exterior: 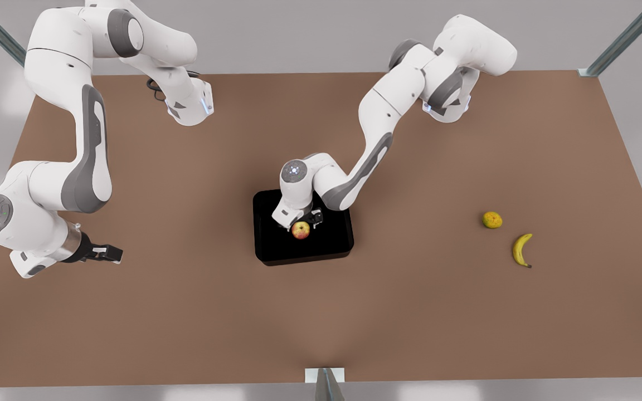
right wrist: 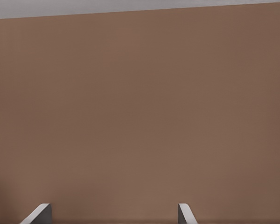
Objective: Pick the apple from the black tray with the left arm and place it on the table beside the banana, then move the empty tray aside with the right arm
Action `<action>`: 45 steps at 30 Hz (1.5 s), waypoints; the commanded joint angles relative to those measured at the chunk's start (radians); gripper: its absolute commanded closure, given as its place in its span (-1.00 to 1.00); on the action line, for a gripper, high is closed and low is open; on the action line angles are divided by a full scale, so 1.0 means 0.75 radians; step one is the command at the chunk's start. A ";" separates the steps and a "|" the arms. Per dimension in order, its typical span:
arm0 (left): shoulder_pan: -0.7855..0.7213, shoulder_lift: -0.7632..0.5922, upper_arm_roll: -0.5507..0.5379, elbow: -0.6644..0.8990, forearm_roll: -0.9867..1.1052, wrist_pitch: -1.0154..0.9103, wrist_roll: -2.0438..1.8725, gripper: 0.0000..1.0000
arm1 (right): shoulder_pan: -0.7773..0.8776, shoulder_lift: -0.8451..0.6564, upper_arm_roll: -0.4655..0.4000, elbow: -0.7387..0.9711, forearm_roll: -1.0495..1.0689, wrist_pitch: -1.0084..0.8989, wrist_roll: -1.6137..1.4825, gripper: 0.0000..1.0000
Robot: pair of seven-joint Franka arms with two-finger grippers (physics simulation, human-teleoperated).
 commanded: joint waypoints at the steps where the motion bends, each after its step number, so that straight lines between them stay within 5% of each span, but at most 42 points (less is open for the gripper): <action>1: 0.000 0.007 0.000 0.001 0.006 0.058 -0.328 -1.00 | 0.000 -0.002 -0.002 0.001 0.001 -0.001 -0.001 -1.00; 10: -0.002 0.064 0.000 0.001 0.037 0.095 -0.326 -1.00 | 0.000 -0.002 0.000 0.001 0.003 -0.001 -0.001 -1.00; 11: -0.004 0.058 0.000 0.001 0.037 0.087 -0.328 -0.47 | 0.000 -0.002 -0.002 0.001 0.001 -0.001 -0.001 -1.00; 13: -0.010 0.050 0.002 0.001 0.039 0.077 -0.324 -0.19 | 0.000 -0.002 0.000 0.001 0.001 -0.001 -0.001 -1.00; 22: 0.051 -0.169 -0.006 -0.034 -0.055 -0.367 -0.058 -0.24 | 0.002 -0.002 0.000 0.001 0.001 -0.003 -0.001 -1.00; 25: 0.143 -0.478 -0.006 -0.377 -0.118 -0.336 0.071 -0.26 | 0.071 -0.032 0.068 0.023 0.003 -0.221 0.097 -1.00; 29: 0.280 -0.903 -0.002 -1.007 -0.121 -0.077 0.278 -0.27 | 0.096 -0.098 0.509 0.044 -0.019 -0.383 0.641 -1.00; 34: 0.511 -1.233 0.018 -1.512 -0.110 0.109 0.719 -0.26 | 0.174 0.021 0.540 0.011 0.183 -0.508 0.958 -1.00; 41: 0.951 -0.938 0.027 -1.580 0.104 0.647 1.016 -0.26 | 0.225 0.289 0.534 0.011 0.124 -0.238 1.095 -1.00; 43: 0.961 -0.942 0.029 -1.580 0.104 0.647 1.030 -1.00 | 0.221 0.313 0.530 0.011 0.118 -0.191 1.048 -1.00; 45: 0.963 -0.948 0.037 -1.580 0.104 0.645 1.030 -1.00 | 0.221 0.340 0.516 0.011 0.024 -0.187 1.018 -1.00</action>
